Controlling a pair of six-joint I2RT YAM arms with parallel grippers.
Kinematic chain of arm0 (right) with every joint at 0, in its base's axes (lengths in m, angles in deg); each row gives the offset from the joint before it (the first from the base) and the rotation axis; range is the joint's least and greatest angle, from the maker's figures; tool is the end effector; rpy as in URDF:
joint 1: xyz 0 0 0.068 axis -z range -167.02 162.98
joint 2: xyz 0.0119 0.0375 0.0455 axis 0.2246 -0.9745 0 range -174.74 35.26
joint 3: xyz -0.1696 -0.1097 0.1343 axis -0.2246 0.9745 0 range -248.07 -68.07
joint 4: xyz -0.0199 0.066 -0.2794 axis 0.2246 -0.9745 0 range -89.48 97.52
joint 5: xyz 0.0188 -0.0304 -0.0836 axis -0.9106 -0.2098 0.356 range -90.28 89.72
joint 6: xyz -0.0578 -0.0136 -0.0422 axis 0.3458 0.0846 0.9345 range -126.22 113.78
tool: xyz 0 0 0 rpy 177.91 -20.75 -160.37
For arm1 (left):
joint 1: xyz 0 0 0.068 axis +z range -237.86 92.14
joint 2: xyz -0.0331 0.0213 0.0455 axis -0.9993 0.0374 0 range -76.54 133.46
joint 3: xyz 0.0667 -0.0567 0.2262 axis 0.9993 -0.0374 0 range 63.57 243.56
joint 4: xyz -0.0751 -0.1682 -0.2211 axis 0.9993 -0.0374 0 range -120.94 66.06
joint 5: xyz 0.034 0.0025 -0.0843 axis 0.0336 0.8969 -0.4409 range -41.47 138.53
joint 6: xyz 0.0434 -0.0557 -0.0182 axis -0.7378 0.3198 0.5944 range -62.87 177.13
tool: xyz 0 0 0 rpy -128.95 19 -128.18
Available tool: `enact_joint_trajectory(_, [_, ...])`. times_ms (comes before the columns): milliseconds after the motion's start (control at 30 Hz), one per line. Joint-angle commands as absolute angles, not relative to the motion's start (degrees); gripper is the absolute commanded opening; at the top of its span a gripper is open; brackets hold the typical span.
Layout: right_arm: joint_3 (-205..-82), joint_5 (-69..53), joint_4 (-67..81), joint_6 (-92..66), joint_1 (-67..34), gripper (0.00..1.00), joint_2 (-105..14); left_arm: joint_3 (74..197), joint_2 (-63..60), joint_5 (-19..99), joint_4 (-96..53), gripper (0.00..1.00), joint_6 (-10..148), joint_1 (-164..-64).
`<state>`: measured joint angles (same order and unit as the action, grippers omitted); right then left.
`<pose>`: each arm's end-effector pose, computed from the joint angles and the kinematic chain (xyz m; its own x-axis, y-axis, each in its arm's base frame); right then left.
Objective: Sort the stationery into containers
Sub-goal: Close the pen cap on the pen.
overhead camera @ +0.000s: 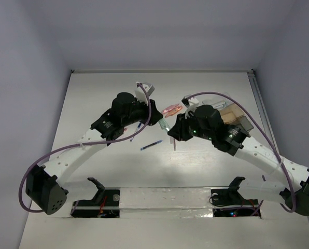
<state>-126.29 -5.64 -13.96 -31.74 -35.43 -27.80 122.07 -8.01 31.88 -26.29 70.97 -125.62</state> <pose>0.2029 0.2372 0.2981 -0.6104 -0.0415 -0.7910 -0.5953 0.6827 0.4236 0.2606 -0.2239 0.3133 -0.3577 -0.0128 -0.9338 0.7440 0.6004 -0.2932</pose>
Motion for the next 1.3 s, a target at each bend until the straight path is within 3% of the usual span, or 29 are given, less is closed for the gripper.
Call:
enact_joint_trajectory(0, [-134.9, -2.8, -21.7, -30.4, -36.0, 0.00, -27.7, 123.2, -10.2, 32.2, -23.1, 0.36, 67.2, -124.9])
enact_joint_trajectory(67, [-137.8, -1.2, -23.9, -29.4, -36.0, 0.00, -29.8, 122.6, -12.1, 32.8, -22.3, 0.44, 67.0, -124.9])
enact_joint_trajectory(100, [-139.2, -1.1, -25.7, -29.1, -35.4, 0.00, -30.5, 122.0, -14.4, 33.3, -21.4, 0.55, 66.9, -124.9])
enact_joint_trajectory(200, [-143.0, -1.7, -26.9, -28.2, -33.7, 0.00, -31.8, 121.5, -18.4, 35.6, -20.5, 0.71, 66.6, -124.9])
enact_joint_trajectory(267, [-145.5, -1.5, -27.4, -28.1, -32.8, 0.00, -32.7, 121.6, -20.1, 36.7, -20.5, 0.74, 67.4, -124.9])
enact_joint_trajectory(533, [-151.2, -2.7, -27.5, -30.0, -32.3, 0.00, -32.1, 116.4, -30.0, 35.2, -20.1, 0.72, 73.1, -124.9])
enact_joint_trajectory(700, [-155.1, -9.7, -29.0, -31.9, -32.3, 0.00, -31.7, 110.9, -33.6, 34.3, -14.1, 0.64, 77.2, -125.4])
enact_joint_trajectory(800, [-158.0, -13.2, -32.6, -32.6, -32.3, 0.00, -32.8, 110.2, -33.3, 34.0, -10.4, 0.64, 78.0, -127.8])
enact_joint_trajectory(1267, [-160.3, -17.6, -34.4, -35.0, -32.3, 0.00, -31.7, 112.9, -27.3, 51.5, -5.3, 0.62, 70.7, -142.0])
